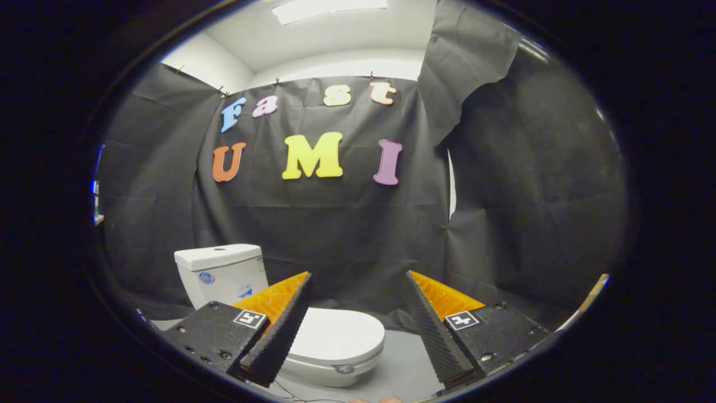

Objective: Open the toilet lid.

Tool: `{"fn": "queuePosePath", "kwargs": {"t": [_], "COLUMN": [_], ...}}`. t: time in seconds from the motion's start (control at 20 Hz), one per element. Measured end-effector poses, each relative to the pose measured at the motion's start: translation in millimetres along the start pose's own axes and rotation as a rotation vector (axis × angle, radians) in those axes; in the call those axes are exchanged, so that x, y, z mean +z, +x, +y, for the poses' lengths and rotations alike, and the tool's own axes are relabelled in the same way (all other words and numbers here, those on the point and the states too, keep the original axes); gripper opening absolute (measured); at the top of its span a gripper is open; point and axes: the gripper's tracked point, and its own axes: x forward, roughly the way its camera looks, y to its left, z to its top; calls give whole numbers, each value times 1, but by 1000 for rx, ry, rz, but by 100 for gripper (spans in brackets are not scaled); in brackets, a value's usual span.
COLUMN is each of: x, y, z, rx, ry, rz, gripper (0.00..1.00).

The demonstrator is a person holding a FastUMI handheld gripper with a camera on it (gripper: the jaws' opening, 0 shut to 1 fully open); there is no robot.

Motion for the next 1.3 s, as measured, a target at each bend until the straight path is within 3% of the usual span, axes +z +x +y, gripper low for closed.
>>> {"fn": "queuePosePath", "kwargs": {"t": [0.3,0.6,0.85,1.3], "x": [-65,-147,-218,-315], "y": [18,34,50,69], "z": [25,43,41,26], "rx": [33,40,28,-39], "ry": [78,247,319,566], "rz": [172,365,543,774], "gripper": [100,99,98,95]}}
